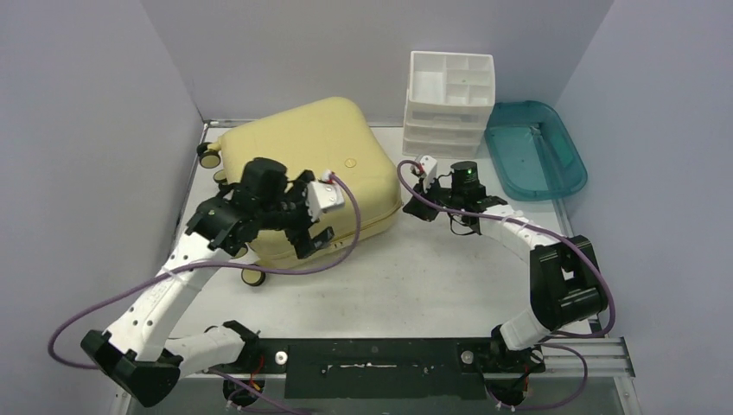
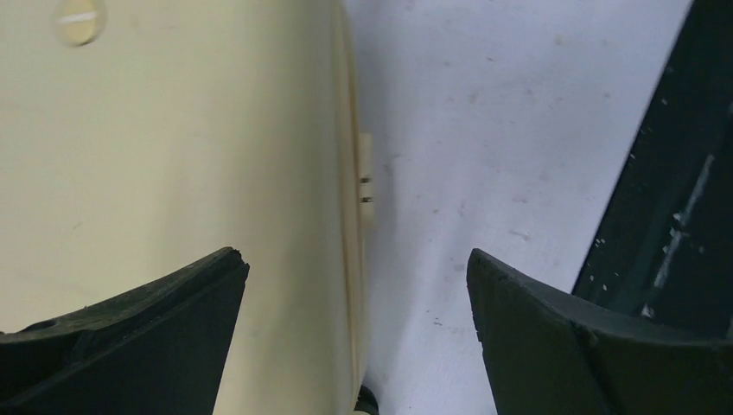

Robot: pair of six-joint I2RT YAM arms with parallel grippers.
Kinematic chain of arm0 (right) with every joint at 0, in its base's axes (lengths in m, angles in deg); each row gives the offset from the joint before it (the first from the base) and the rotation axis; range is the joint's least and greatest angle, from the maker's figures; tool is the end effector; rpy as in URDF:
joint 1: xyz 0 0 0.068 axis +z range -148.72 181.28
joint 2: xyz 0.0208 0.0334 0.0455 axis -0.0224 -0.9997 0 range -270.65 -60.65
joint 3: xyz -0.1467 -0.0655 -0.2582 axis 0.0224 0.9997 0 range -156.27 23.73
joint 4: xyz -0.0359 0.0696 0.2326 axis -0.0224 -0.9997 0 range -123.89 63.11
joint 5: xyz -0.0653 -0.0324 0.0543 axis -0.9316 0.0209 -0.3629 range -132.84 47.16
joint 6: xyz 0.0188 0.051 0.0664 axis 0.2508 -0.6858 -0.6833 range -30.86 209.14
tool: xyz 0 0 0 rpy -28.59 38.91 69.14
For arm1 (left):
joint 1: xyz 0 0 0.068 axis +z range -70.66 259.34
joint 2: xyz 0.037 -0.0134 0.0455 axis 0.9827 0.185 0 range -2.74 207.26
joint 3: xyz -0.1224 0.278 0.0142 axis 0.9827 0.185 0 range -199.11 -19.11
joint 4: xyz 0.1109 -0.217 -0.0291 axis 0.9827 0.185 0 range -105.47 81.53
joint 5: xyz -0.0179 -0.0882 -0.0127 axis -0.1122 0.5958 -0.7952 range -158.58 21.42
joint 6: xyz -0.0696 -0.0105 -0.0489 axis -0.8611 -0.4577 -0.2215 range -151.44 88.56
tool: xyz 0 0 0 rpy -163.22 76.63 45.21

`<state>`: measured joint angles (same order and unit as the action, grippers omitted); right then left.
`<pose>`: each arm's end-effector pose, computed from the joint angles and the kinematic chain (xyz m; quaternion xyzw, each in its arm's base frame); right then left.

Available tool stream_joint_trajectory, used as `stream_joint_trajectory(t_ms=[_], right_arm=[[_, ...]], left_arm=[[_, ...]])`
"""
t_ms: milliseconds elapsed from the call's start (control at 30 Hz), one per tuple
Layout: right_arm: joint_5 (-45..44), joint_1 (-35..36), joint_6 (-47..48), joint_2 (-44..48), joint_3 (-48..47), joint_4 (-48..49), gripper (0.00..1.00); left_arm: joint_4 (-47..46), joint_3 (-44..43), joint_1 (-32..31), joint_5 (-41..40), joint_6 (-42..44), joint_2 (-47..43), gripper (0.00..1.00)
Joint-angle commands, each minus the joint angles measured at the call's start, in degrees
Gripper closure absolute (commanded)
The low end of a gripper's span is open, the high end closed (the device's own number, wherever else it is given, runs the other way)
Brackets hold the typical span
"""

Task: Open, take out, and arrange the luggage
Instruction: Unzip the luggage at the center of the board.

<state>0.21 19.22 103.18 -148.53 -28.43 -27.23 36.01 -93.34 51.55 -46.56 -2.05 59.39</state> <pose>0.3015 0.1518 0.2491 -0.3884 0.7511 0.3412 0.4106 0.1665 -0.1198 0.3904 0.4963 0.7401 -0.1668 0.4220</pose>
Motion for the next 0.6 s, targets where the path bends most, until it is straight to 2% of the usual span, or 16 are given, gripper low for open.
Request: stream_joint_trajectory(t_ms=[0, 100, 233, 433, 567], right_arm=[[6.25, -3.72, 1.99, 0.1, -1.44, -2.48, 1.0], [8.58, -5.37, 2.79, -0.55, -0.69, -2.14, 1.0], [9.24, -6.78, 3.1, -1.47, -0.71, -2.12, 1.0], [10.34, -7.6, 3.4, -1.25, -0.94, -2.22, 1.0], [10.54, -7.88, 3.27, -1.76, -0.77, -1.86, 1.0]], left_arm=[[6.6, -3.42, -9.33, 1.22, 7.07, 5.0, 0.03], [6.94, -3.19, -15.54, -0.69, 8.63, 8.43, 0.03], [2.54, -0.45, -21.57, -6.27, 10.52, 11.46, 0.03], [-12.65, 8.61, -25.01, -17.3, 8.44, 13.52, 0.03], [-19.04, 13.56, -26.93, -20.83, 8.72, 14.66, 0.03]])
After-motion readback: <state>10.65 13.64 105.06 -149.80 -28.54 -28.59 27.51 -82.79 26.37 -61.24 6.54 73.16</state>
